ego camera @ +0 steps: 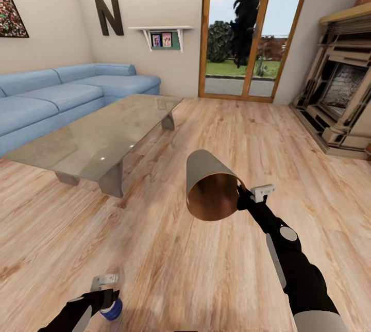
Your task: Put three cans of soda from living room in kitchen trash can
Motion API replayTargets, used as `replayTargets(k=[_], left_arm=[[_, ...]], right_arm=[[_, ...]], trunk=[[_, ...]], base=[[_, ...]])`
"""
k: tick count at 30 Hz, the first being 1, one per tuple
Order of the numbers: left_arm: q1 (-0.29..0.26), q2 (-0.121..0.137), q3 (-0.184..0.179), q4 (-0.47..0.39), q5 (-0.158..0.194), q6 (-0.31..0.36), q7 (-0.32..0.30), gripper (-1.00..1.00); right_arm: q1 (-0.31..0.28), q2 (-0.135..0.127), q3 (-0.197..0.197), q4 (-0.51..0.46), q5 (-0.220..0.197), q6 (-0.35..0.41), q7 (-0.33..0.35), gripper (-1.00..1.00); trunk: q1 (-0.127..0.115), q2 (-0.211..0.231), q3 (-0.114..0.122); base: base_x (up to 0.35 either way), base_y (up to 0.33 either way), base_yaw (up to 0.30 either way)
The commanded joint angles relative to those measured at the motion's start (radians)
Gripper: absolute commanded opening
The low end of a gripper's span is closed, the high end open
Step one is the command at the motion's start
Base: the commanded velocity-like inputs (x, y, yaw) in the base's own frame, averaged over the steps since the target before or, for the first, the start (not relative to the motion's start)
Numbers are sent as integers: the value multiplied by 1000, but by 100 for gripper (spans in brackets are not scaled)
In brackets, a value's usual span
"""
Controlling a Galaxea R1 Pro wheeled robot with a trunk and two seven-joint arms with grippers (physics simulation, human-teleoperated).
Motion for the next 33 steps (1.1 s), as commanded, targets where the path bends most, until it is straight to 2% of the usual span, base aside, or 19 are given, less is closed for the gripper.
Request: replayTargets(k=[1, 11, 20, 33], left_arm=[[0, 0, 0, 0, 0, 0, 0, 100], [0, 0, 0, 1, 0, 0, 0, 100], [0, 0, 0, 3, -1, -11, 0, 100], [0, 0, 0, -2, 0, -19, 0, 100]], right_arm=[[0, 0, 0, -2, -12, 1, 7, -100], [7, 1, 14, -2, -11, 1, 7, -100], [9, 1, 23, -2, -10, 1, 6, -100], [9, 1, 25, -2, -12, 1, 6, -100]], trunk=[[0, 0, -4], [5, -3, -43], [5, -3, -43], [5, -3, -43]], base=[[0, 0, 0], [0, 0, 0], [19, 0, 0], [184, 0, 0]])
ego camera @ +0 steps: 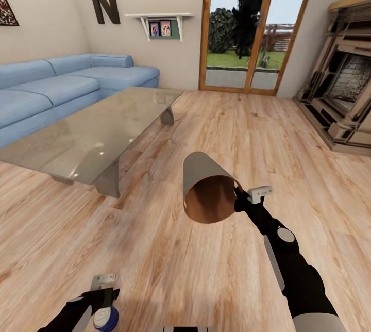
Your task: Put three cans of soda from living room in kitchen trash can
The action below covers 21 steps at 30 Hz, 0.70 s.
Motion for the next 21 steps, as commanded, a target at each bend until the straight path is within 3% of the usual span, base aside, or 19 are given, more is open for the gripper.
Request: replayTargets(k=[1, 18, 21], left_arm=[[0, 0, 0, 0, 0, 0, 0, 100], [0, 0, 0, -1, 0, 0, 0, 100], [0, 0, 0, -1, 0, 0, 0, 100]], right_arm=[[0, 0, 0, -2, -10, 1, 6, -100], [0, 0, 0, -2, -10, 1, 7, -100], [0, 0, 0, -2, -10, 1, 7, -100]], trunk=[[0, 0, 0], [0, 0, 0], [1, -1, -11]], base=[[49, 0, 0], [7, 0, 0], [0, 0, 0]])
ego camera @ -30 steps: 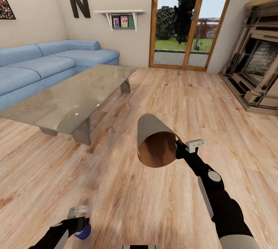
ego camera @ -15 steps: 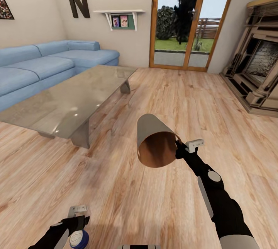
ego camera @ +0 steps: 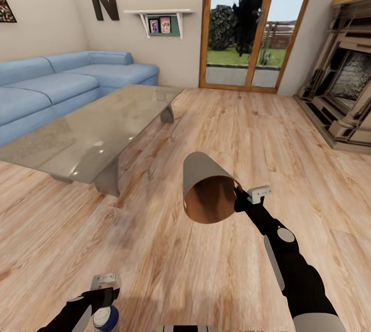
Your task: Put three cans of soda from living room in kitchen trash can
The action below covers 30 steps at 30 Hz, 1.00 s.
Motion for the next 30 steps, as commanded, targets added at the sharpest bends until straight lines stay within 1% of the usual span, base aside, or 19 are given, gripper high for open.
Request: replayTargets(k=[1, 20, 29, 30], left_arm=[[0, 0, 0, 0, 0, 0, 0, 100], [0, 0, 0, 0, 0, 0, 1, 100], [0, -1, 0, 0, 0, -1, 1, 100], [0, -1, 0, 0, 0, -1, 1, 100]], right_arm=[[0, 0, 0, -3, -13, 1, 7, -100], [1, 0, 0, -3, -13, 1, 7, -100], [2, 5, 1, -3, -13, 1, 7, -100], [2, 6, 1, -3, -12, 1, 7, -100]], trunk=[[0, 0, -4], [9, -5, -77], [13, -7, -112], [13, -7, -112]], base=[[0, 0, 0], [0, 0, 0], [0, 0, 0], [0, 0, 0]])
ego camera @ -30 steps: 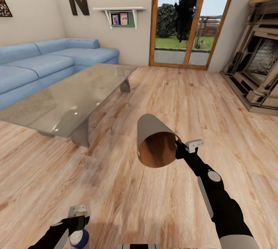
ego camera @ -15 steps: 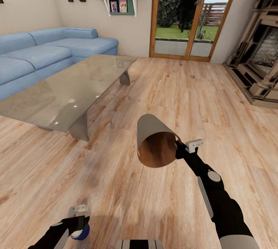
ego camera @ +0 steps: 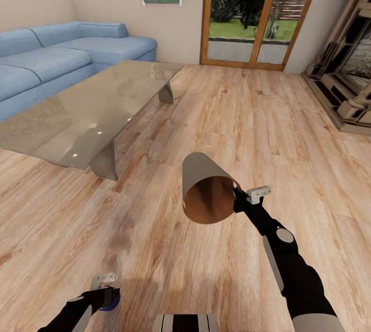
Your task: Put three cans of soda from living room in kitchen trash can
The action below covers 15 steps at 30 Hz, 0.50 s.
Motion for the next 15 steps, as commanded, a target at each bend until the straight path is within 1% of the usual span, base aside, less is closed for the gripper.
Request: replayTargets(k=[1, 9, 12, 15], left_arm=[[0, 0, 0, 0, 0, 0, 0, 100], [0, 0, 0, 0, 0, 0, 0, 100], [0, 0, 0, 0, 0, 0, 0, 100], [0, 0, 0, 0, 0, 0, 0, 100]], right_arm=[[0, 1, 0, -4, -13, 1, 7, -100], [0, 2, 0, -3, -12, 0, 7, -100], [0, 2, 0, -3, -12, 0, 7, -100], [0, 2, 0, -3, -13, 0, 7, -100]], trunk=[[0, 0, 0], [0, 0, 0], [1, -1, -11], [1, -1, -11]], base=[[0, 0, 0], [0, 0, 0], [0, 0, 0], [0, 0, 0]])
